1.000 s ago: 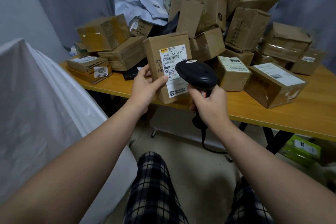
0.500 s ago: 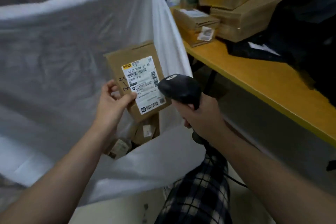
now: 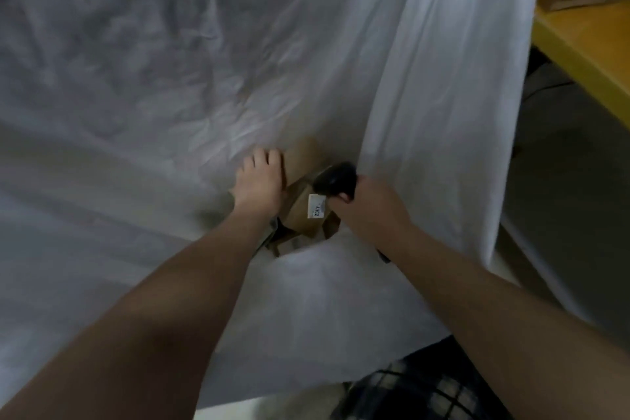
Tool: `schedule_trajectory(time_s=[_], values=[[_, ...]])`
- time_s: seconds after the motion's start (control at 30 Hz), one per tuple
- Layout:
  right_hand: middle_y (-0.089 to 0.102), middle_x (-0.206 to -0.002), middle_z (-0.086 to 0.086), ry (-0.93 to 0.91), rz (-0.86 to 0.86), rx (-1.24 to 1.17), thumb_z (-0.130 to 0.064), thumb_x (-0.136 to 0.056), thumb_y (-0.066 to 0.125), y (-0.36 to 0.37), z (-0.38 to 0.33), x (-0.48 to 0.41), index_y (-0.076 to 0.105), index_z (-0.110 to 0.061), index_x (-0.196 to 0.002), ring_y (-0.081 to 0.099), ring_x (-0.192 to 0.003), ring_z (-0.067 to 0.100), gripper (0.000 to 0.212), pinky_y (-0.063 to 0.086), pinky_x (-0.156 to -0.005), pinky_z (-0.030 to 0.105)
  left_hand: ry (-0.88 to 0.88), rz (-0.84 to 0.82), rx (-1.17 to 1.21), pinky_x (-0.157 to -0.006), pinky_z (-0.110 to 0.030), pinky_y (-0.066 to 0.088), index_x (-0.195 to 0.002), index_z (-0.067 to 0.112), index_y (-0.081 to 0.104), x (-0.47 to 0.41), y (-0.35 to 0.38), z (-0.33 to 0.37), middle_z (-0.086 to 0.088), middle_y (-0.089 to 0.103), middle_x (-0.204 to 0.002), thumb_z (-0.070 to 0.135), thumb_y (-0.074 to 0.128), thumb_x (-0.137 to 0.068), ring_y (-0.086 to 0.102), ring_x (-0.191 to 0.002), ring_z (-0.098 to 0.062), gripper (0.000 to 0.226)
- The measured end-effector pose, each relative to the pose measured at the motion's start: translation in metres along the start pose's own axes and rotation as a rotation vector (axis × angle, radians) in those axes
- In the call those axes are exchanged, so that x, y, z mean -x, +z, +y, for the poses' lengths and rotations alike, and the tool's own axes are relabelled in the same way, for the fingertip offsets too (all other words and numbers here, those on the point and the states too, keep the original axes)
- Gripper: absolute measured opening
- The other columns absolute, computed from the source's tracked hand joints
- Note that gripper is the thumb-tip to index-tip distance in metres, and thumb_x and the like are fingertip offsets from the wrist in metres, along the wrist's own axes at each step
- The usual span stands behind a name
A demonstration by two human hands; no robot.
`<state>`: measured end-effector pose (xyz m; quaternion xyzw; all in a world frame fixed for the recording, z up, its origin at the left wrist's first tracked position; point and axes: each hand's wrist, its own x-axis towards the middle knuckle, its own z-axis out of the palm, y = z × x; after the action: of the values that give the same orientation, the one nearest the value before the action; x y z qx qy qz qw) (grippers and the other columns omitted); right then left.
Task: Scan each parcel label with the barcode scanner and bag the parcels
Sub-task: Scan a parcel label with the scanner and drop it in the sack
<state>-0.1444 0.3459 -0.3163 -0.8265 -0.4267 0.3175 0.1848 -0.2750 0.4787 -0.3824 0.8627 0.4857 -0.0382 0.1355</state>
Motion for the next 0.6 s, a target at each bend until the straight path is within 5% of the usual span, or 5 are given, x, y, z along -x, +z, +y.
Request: schedule_trajectory(time_s=[0.2, 0.33, 0.6], values=[[0.057, -0.073, 0.004, 0.029, 0.038, -0.083, -0.029, -0.092, 0.06, 0.001, 0.012, -0.001, 0.061, -0.006, -0.086, 0.057, -0.072, 0.019, 0.024, 0.047, -0.068, 0.033, -0.014, -0.063, -0.197, -0.097, -0.044, 0.037, -0.135, 0.009, 0.034, -0.002, 0.026, -0.005, -0.018, 0.04, -0.129, 0.02, 0.067, -0.085, 0.042, -0.119, -0.036, 0.061], [0.051, -0.065, 0.0, -0.023, 0.084, -0.084, -0.029, -0.091, 0.06, -0.009, 0.005, 0.01, 0.056, -0.009, -0.079, 0.052, -0.064, 0.017, 0.023, 0.044, -0.062, 0.032, 0.022, -0.035, -0.168, -0.1, -0.045, 0.036, -0.137, 0.011, 0.033, 0.002, 0.011, 0.002, -0.016, 0.041, -0.131, 0.039, 0.068, -0.085, 0.041, -0.121, -0.036, 0.069], [0.046, -0.058, -0.003, -0.089, 0.28, -0.116, -0.027, -0.092, 0.06, -0.057, -0.013, 0.078, 0.044, -0.022, -0.066, 0.044, -0.052, 0.009, 0.031, 0.034, -0.052, 0.023, 0.162, 0.068, -0.036, -0.099, -0.04, 0.038, -0.134, 0.013, 0.043, 0.047, -0.069, 0.05, -0.013, 0.044, -0.13, 0.027, 0.057, -0.092, 0.043, -0.12, -0.032, 0.046]])
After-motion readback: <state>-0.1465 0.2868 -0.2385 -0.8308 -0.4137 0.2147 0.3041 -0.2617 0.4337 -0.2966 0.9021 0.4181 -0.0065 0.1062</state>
